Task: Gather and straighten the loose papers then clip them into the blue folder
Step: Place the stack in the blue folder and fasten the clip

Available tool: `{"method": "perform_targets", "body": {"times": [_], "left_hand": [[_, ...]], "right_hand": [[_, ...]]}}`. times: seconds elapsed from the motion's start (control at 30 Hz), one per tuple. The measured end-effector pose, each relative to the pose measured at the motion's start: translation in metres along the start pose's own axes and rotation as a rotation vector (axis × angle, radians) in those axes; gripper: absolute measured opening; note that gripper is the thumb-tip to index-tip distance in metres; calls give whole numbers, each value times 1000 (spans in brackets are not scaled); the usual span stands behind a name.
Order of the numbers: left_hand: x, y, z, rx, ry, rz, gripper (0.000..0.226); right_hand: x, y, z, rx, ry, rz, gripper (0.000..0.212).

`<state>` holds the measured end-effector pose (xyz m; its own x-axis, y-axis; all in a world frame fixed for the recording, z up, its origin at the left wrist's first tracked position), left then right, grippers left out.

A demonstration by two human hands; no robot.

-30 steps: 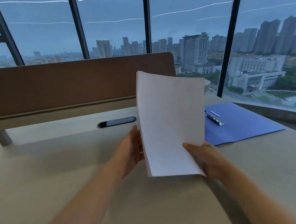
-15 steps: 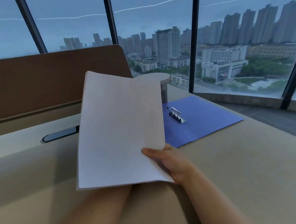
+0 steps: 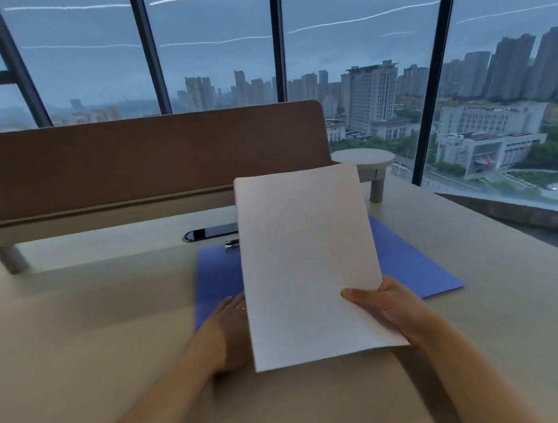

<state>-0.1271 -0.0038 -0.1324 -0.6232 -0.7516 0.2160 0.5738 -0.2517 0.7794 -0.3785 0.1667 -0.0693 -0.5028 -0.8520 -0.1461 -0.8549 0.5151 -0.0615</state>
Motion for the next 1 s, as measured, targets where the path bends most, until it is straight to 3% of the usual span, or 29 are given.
{"method": "perform_targets", "body": {"times": [0.03,0.07,0.13,0.2,0.23,0.3,0.37,0.47,0.63,0.73,0.83,1.0], "left_hand": [[-19,24,18,183,-152,30,69],[-35,40,15,232,-176,21,81],[-63,77,-3,281,-73,92,91],[-88,104,-33,272,-4,146,86],[-100,112,-44,276,24,144,79],[-119,136,-58,281,79,210,70],[-136,156,-75,296,120,247,75],[-148,175,-87,316,160,323,73],[-143,191,-109,305,189,498,26],[-140,197,-115,333,188,511,17],[-137,198,-115,346,186,495,9],[-99,182,-94,389,204,447,7]], "right_hand": [[-3,-4,0,-9,7,-10,37],[-3,-9,0,-12,9,-12,39],[-1,-22,0,3,13,-26,60],[2,-40,2,-12,22,-42,86],[4,-49,2,-32,31,-36,86],[5,-67,3,-56,35,-25,53],[6,-86,5,-102,22,-11,22],[14,-106,8,-217,43,20,21],[16,-127,-7,-236,-13,-66,6],[24,-123,-14,-250,-15,-86,23],[33,-112,-5,-300,24,-91,72],[39,-111,4,-296,-3,-160,64]]}}
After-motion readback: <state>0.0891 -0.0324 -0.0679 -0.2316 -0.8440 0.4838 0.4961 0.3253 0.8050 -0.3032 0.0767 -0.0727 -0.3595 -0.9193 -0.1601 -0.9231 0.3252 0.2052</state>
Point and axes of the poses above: each hand's wrist, its own x-axis towards the middle knuckle, its own y-axis out of the back of the hand, z = x × y, the point moved 5 cm from there along x, towards the middle knuckle, and after that the axes turned 15 degrees about z, right-handed, at the moved point
